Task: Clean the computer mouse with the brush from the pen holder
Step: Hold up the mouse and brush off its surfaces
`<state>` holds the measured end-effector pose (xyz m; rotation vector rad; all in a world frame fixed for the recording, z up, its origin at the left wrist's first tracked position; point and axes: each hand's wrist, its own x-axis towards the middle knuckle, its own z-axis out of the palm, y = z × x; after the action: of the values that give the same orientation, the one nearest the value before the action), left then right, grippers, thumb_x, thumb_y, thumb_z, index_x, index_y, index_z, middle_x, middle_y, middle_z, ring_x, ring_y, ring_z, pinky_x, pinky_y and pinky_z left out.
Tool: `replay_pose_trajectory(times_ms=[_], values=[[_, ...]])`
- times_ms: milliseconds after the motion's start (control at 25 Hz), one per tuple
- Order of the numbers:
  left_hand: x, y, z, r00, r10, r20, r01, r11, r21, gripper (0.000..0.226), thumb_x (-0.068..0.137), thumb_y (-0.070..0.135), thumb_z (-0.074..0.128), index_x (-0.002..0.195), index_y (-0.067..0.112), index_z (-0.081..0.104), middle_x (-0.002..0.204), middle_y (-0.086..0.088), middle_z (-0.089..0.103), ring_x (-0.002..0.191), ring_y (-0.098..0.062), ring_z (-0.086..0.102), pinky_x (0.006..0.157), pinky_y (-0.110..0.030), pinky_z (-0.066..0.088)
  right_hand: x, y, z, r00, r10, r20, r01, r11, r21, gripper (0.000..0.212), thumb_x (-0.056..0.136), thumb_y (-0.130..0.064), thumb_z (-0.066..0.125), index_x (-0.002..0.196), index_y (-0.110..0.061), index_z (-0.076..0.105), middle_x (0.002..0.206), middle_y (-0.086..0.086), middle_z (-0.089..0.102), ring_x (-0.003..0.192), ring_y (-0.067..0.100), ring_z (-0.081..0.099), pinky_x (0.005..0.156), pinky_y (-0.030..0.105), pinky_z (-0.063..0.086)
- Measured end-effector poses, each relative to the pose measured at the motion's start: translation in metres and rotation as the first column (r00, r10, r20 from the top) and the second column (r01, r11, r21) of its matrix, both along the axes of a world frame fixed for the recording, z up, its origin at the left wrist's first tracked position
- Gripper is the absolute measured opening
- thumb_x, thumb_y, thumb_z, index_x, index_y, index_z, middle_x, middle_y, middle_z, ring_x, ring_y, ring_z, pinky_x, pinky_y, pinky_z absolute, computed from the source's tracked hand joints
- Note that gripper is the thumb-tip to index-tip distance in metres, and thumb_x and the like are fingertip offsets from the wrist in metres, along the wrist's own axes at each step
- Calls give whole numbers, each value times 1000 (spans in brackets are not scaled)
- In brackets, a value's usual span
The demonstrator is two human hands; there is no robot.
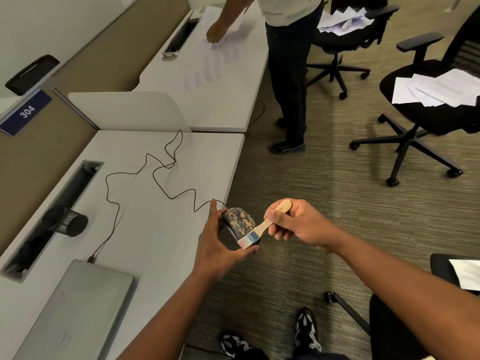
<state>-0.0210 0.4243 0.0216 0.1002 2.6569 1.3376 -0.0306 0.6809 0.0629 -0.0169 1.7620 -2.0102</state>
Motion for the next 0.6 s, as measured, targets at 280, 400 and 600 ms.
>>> replay_pose_trajectory(times_ms=[280,400,600], values=[[-3,4,4,1000,-5,-16,4,998,-57,146,43,96,81,156,71,-9,162,12,49,141,-2,49,105,-6,35,-6,7,12,969,149,-197,-107,972,208,27,96,-39,68,104,-14,73,84,4,78,73,15,71,66,28,57],[-3,7,5,1000,-16,6,17,997,-69,158,40,101,77,168,50,0,162,8,50,142,-4,50,108,-15,41,-6,7,20,954,194,-229,-131,956,263,21,98,-38,69,101,-18,74,83,2,77,74,12,71,72,31,61],[-2,7,6,999,-23,28,26,995,-99,150,50,82,89,170,38,12,160,8,53,137,-3,52,106,-17,44,-6,7,31,922,279,-268,-152,899,411,13,99,-42,68,96,-30,73,85,3,76,81,22,73,79,50,63]])
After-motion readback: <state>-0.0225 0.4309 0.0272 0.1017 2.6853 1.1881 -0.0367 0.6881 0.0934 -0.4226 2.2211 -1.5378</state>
